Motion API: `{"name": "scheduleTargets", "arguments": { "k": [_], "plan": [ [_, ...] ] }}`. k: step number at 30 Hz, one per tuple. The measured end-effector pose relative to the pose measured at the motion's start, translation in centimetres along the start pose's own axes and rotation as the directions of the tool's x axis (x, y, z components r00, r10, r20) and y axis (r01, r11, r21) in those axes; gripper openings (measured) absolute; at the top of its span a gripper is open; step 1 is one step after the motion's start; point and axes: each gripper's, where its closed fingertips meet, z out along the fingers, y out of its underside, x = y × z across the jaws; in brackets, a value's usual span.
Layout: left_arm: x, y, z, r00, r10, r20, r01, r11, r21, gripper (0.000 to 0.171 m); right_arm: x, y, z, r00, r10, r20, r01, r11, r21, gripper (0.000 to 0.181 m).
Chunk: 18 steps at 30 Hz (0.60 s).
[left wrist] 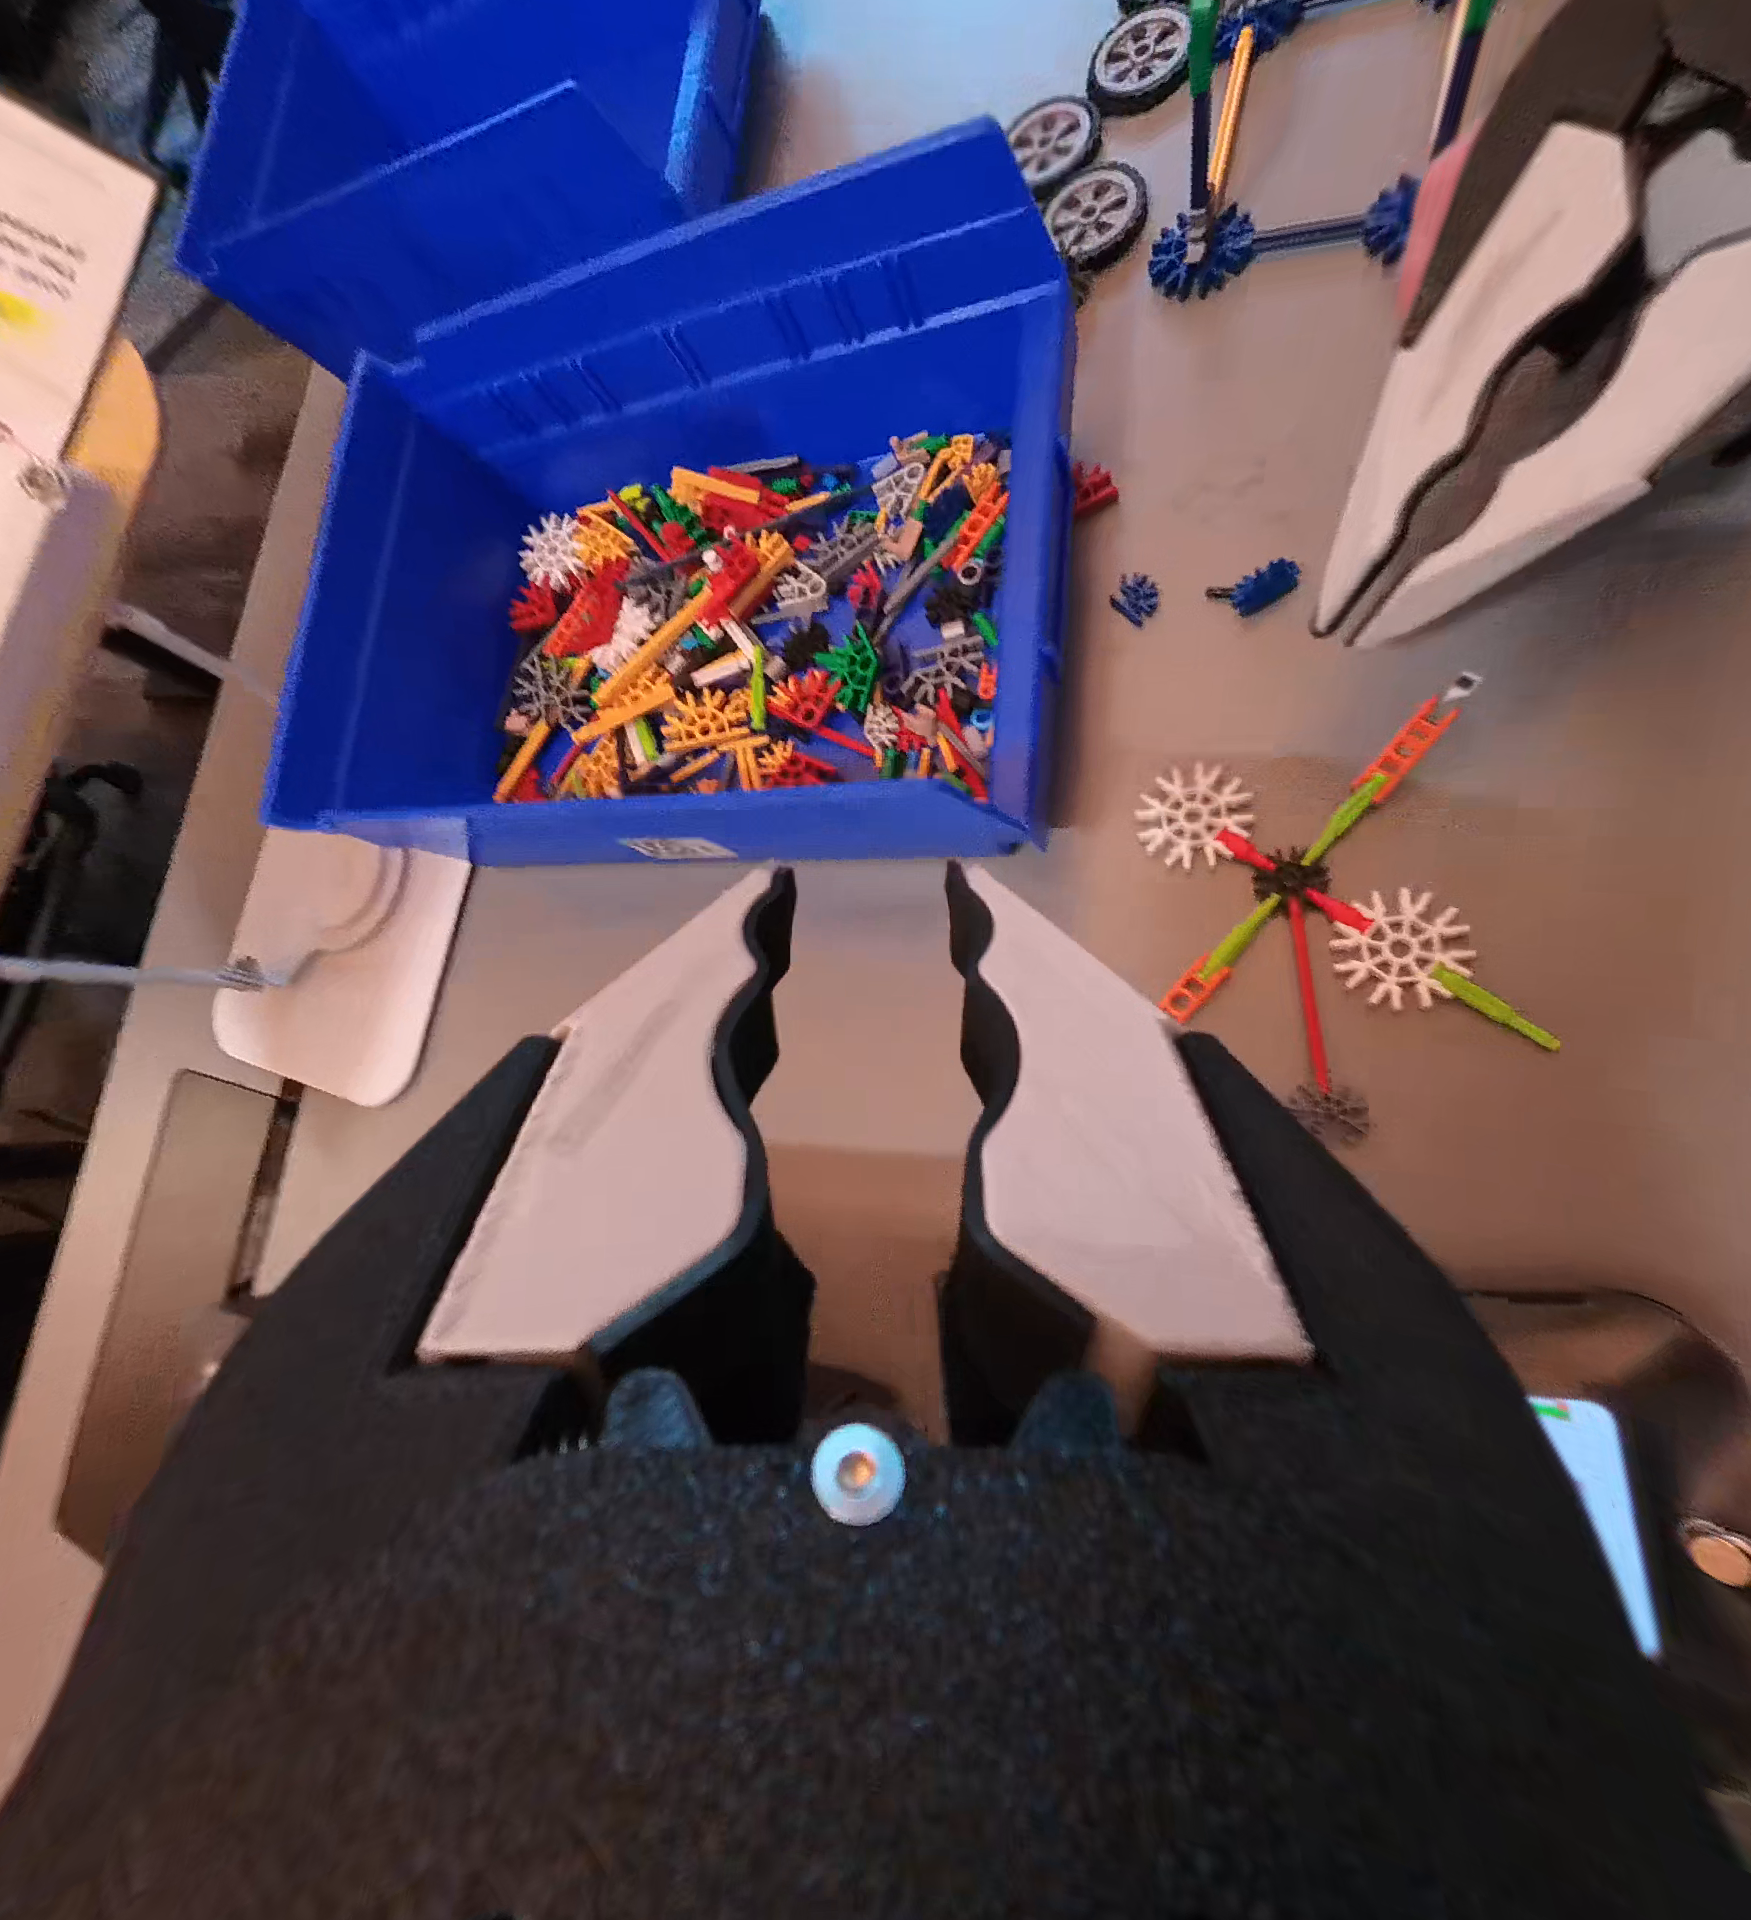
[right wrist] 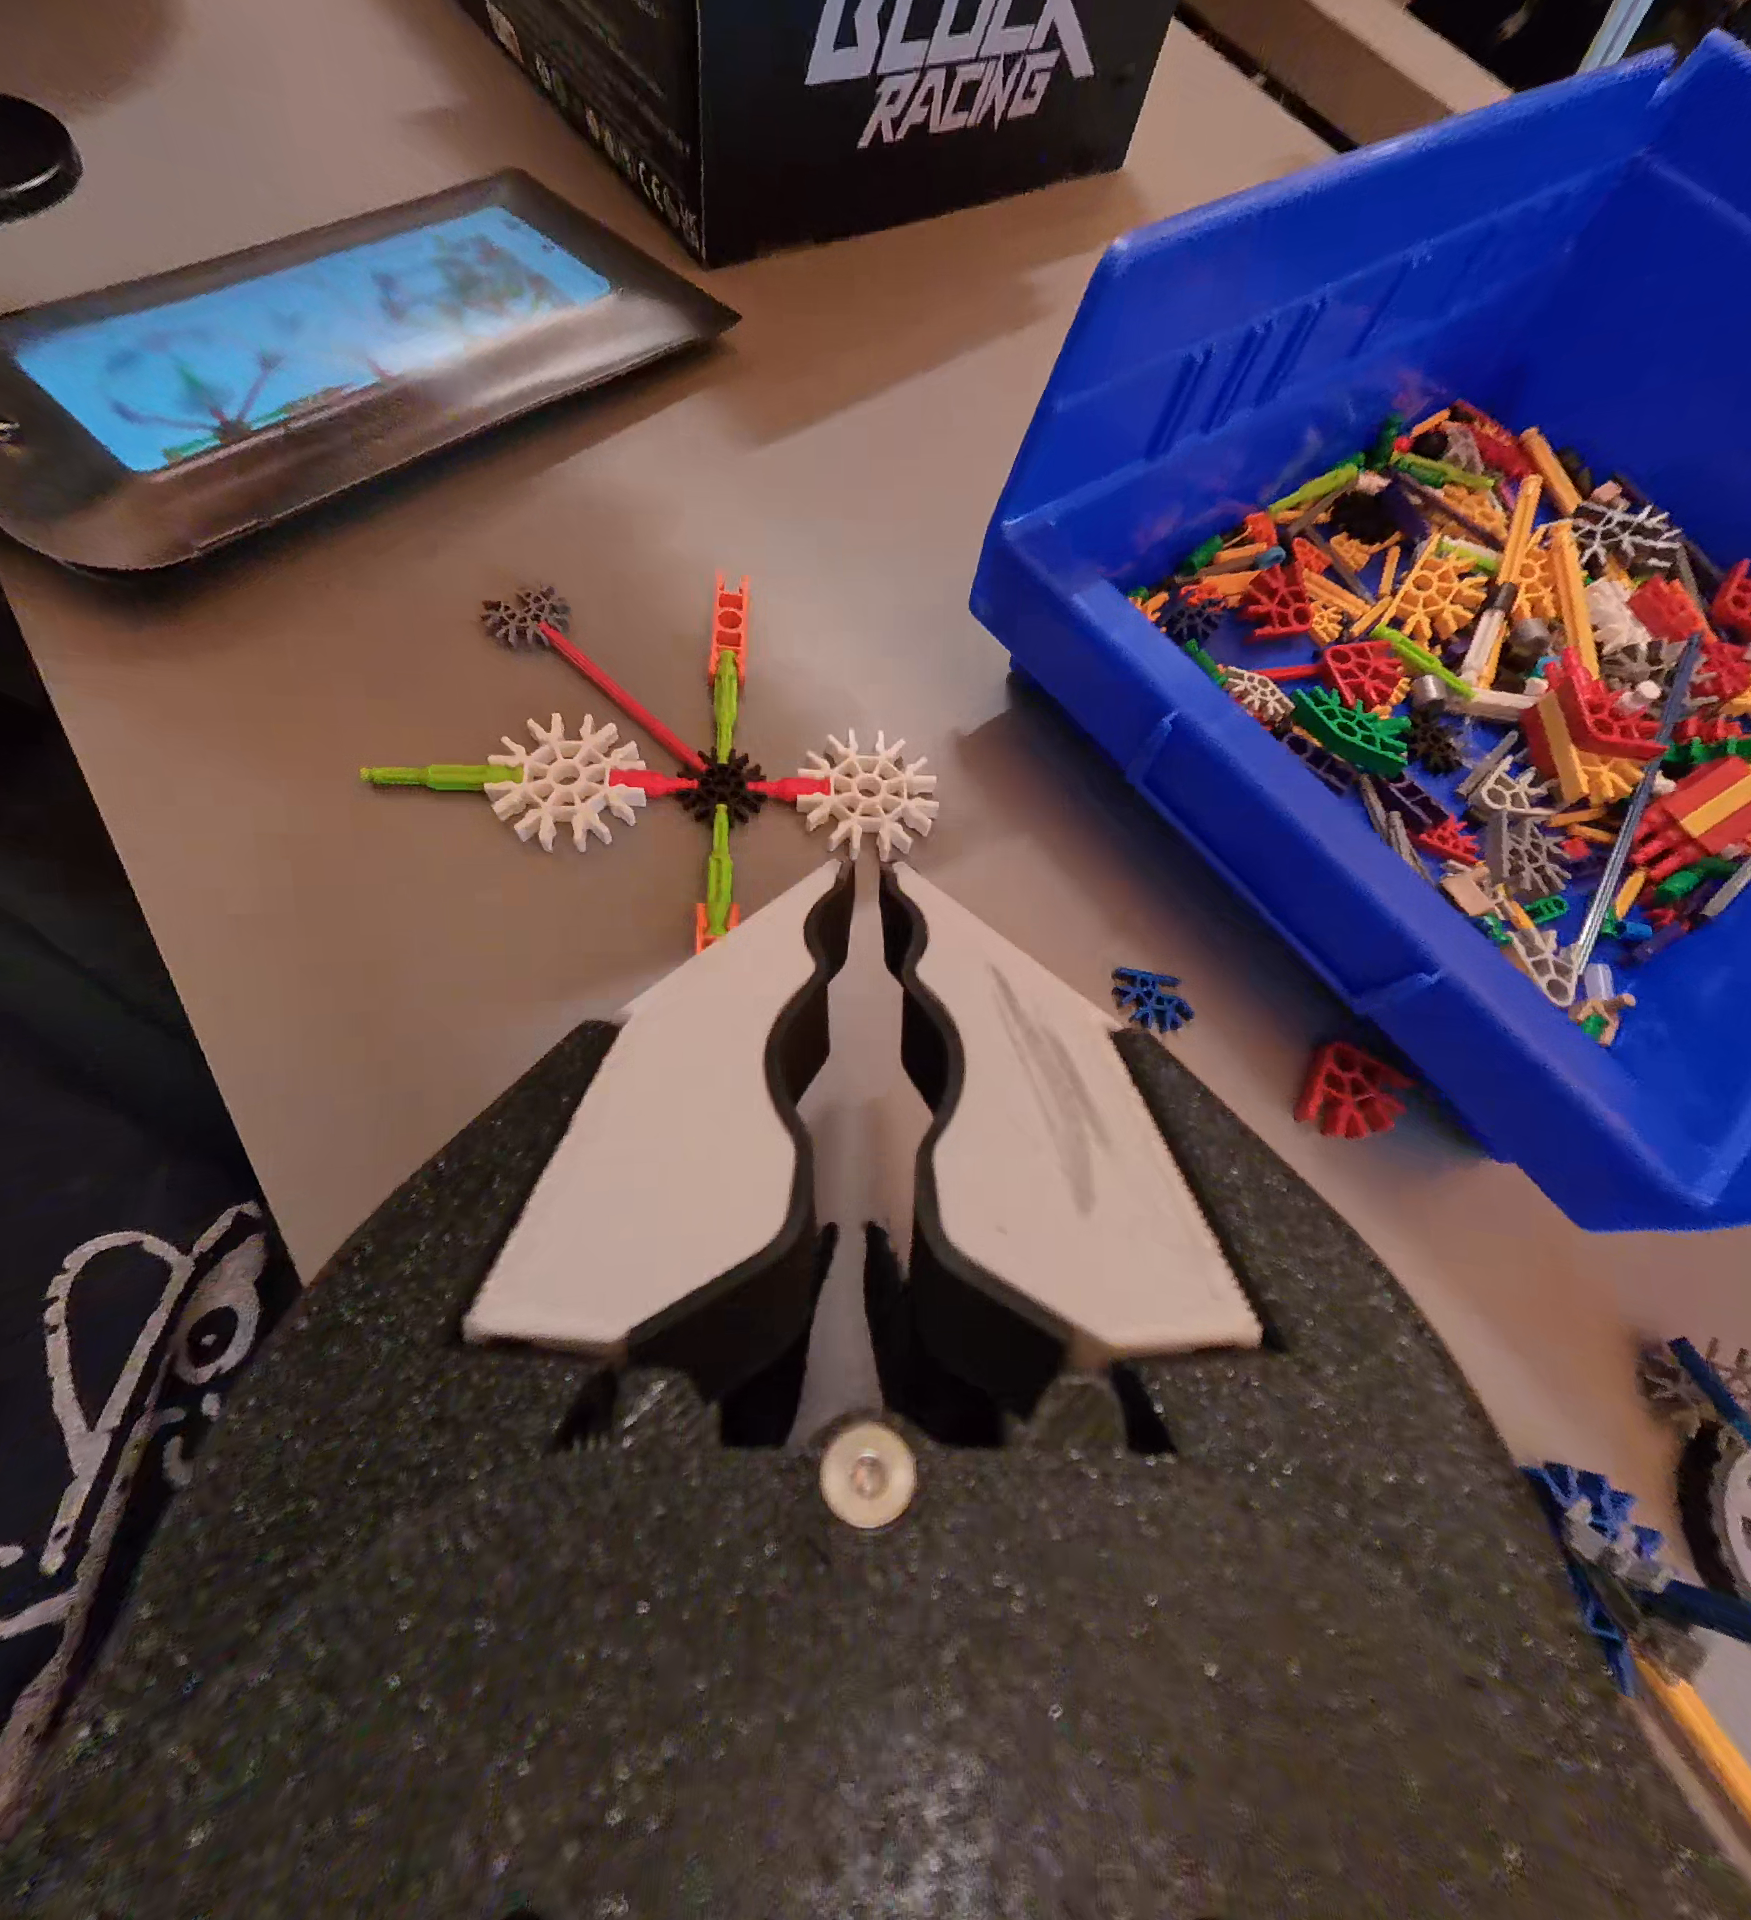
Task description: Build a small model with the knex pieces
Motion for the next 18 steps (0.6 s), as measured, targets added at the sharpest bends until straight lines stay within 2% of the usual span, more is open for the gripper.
{"name": "scheduleTargets", "arguments": {
  "k": [5,8,14,18],
  "plan": [
    [-2.3,-2.8,2.6,0.996,0.082,-0.018,-0.083,0.996,-0.037,0.028,0.1,0.1,-0.2,0.998,-0.05,-0.034,0.053,0.995,0.089,0.005],
    [-3.0,-3.8,5.1,0.988,0.126,-0.086,-0.132,0.988,-0.08,0.024,0.3,0.3,-0.2,0.996,-0.069,-0.059,0.076,0.99,0.119,0.004],
    [-5.4,-3.3,10.7,0.966,0.191,-0.171,-0.228,0.946,-0.232,0.022,1.3,-0.1,-1.0,0.992,-0.068,-0.106,0.088,0.976,0.199,0.003],
    [-5.1,-2.5,13.1,0.938,0.189,-0.29,-0.274,0.918,-0.288,0.018,2.0,-0.5,-1.8,0.987,-0.06,-0.146,0.096,0.963,0.253,0.001]
  ]
}}
